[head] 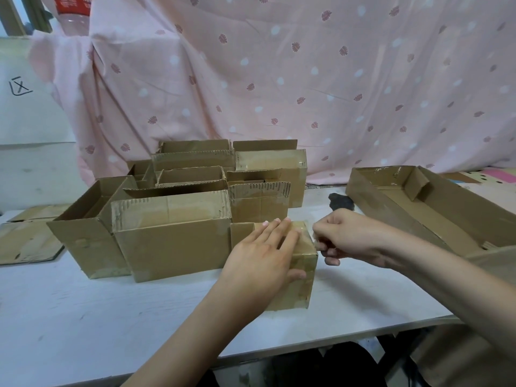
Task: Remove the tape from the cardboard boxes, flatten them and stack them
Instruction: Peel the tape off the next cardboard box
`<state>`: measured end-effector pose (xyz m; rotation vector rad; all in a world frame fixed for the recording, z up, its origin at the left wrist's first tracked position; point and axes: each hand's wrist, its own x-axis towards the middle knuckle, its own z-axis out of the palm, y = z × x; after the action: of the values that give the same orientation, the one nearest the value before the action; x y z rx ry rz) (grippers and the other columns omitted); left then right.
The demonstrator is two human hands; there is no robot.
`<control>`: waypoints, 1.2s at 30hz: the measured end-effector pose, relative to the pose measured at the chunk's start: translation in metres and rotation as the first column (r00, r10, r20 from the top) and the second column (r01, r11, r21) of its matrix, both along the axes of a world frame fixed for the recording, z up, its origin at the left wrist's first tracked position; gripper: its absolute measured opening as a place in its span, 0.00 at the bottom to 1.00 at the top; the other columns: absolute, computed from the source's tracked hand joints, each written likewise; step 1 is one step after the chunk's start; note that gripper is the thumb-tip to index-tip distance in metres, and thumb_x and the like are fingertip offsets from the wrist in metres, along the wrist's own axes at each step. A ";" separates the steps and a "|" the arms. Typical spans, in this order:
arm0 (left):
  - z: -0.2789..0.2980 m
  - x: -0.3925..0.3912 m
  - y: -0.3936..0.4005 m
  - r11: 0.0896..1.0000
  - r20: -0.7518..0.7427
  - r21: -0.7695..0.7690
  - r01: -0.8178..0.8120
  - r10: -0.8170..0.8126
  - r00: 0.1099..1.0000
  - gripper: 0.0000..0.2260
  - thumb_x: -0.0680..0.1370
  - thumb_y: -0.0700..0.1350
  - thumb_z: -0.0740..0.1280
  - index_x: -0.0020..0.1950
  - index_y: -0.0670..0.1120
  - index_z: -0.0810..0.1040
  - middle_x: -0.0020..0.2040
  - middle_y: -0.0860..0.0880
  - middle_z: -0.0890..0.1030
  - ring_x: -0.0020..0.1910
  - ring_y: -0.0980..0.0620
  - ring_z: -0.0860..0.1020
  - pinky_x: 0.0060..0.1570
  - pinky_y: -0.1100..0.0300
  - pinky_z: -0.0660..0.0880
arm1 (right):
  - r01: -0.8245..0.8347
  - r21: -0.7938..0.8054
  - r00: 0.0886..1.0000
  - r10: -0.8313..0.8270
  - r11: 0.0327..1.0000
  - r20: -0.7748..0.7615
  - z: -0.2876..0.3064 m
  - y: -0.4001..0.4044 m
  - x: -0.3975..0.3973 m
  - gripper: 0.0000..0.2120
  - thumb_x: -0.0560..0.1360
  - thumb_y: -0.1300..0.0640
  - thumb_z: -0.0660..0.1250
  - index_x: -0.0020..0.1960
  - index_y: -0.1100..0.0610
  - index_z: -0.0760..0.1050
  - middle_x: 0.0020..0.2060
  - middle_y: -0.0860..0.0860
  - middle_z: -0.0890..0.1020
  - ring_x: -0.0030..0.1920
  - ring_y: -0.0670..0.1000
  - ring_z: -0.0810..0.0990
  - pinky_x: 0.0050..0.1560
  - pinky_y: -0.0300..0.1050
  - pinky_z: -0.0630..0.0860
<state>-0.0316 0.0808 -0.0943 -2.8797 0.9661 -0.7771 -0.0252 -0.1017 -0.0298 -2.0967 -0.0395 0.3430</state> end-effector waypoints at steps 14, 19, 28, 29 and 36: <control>-0.002 0.001 0.000 1.000 0.035 -0.017 -0.019 0.020 0.999 0.30 0.67 0.63 0.75 0.59 0.43 0.80 0.63 0.42 0.81 0.62 0.46 0.80 0.61 0.53 0.74 | 0.069 -0.464 0.863 0.181 0.883 0.472 -0.005 0.006 -0.037 0.02 0.78 0.46 0.68 0.49 0.42 0.78 0.37 0.43 0.80 0.39 0.38 0.78 0.39 0.30 0.70; -0.002 -0.001 -0.001 0.999 0.010 -0.001 -0.039 0.039 0.999 0.29 0.66 0.64 0.75 0.57 0.44 0.81 0.63 0.43 0.81 0.62 0.46 0.80 0.62 0.54 0.73 | 0.122 -0.214 0.925 -0.033 0.969 0.379 -0.004 0.000 -0.030 0.08 0.77 0.61 0.68 0.41 0.51 0.80 0.32 0.47 0.83 0.31 0.46 0.84 0.29 0.32 0.68; -0.003 0.002 -0.004 0.999 0.030 -0.011 -0.045 0.046 0.999 0.30 0.62 0.65 0.77 0.54 0.45 0.83 0.60 0.43 0.83 0.58 0.46 0.82 0.57 0.54 0.78 | 0.171 -0.026 0.907 -0.147 0.985 0.394 -0.018 -0.004 -0.032 0.16 0.78 0.64 0.66 0.40 0.48 0.85 0.32 0.47 0.83 0.33 0.47 0.83 0.41 0.44 0.77; -0.003 0.001 -0.004 0.999 0.024 -0.006 -0.052 0.052 0.998 0.30 0.62 0.65 0.77 0.54 0.45 0.83 0.59 0.43 0.83 0.57 0.47 0.83 0.56 0.54 0.78 | 0.170 -0.083 0.892 -0.118 0.982 0.437 -0.019 -0.002 -0.035 0.15 0.78 0.63 0.66 0.42 0.47 0.85 0.32 0.45 0.83 0.33 0.44 0.83 0.39 0.33 0.73; -0.003 0.000 -0.002 0.998 -0.016 -0.053 -0.033 0.032 0.999 0.29 0.73 0.63 0.70 0.65 0.43 0.77 0.71 0.41 0.73 0.70 0.45 0.73 0.69 0.53 0.67 | 0.115 -0.517 0.767 0.255 0.848 0.589 -0.024 -0.006 -0.050 0.10 0.80 0.53 0.67 0.59 0.49 0.83 0.45 0.43 0.81 0.45 0.44 0.81 0.53 0.43 0.77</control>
<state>-0.0312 0.0784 -0.0970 -2.9428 0.9114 -0.7926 -0.0754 -0.1076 -0.0539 -2.6819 -0.4911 -0.3998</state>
